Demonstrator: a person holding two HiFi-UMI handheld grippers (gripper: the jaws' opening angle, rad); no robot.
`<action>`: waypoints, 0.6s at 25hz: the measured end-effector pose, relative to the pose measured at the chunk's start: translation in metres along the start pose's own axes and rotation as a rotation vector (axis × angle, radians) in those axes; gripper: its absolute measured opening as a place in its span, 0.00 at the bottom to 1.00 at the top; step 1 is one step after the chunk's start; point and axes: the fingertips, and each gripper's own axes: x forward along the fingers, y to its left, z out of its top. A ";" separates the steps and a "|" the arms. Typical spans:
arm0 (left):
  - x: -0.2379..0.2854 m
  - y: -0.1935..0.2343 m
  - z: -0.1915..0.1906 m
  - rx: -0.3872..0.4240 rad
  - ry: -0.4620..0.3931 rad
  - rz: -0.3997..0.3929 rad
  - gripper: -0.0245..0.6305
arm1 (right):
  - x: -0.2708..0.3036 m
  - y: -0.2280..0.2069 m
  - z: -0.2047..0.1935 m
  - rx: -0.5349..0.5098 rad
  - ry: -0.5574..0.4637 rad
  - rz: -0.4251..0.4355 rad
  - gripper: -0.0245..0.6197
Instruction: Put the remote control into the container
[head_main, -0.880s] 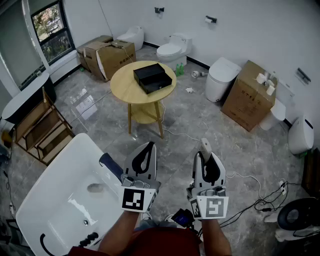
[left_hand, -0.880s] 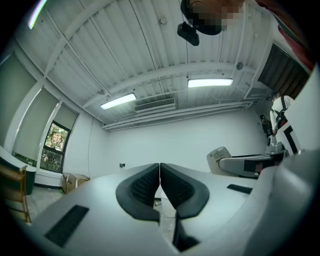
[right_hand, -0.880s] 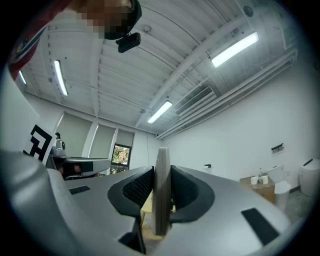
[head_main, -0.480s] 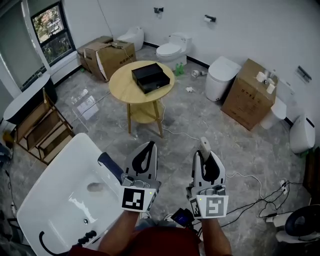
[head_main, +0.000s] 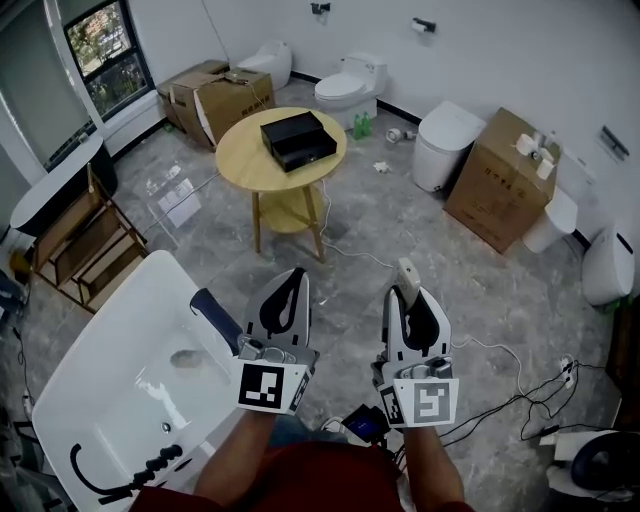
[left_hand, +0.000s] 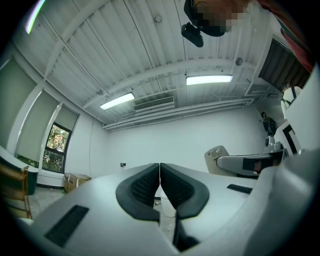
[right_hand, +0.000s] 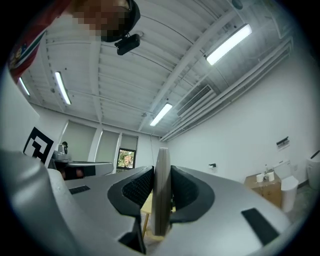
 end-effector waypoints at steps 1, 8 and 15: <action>0.001 -0.002 0.000 -0.001 0.000 0.003 0.06 | 0.000 -0.002 0.000 0.002 0.003 0.006 0.22; 0.011 0.005 -0.009 0.006 0.011 0.024 0.06 | 0.017 -0.004 -0.008 0.015 0.004 0.044 0.22; 0.027 0.038 -0.011 -0.040 -0.019 0.071 0.06 | 0.053 0.008 -0.024 0.024 0.036 0.072 0.22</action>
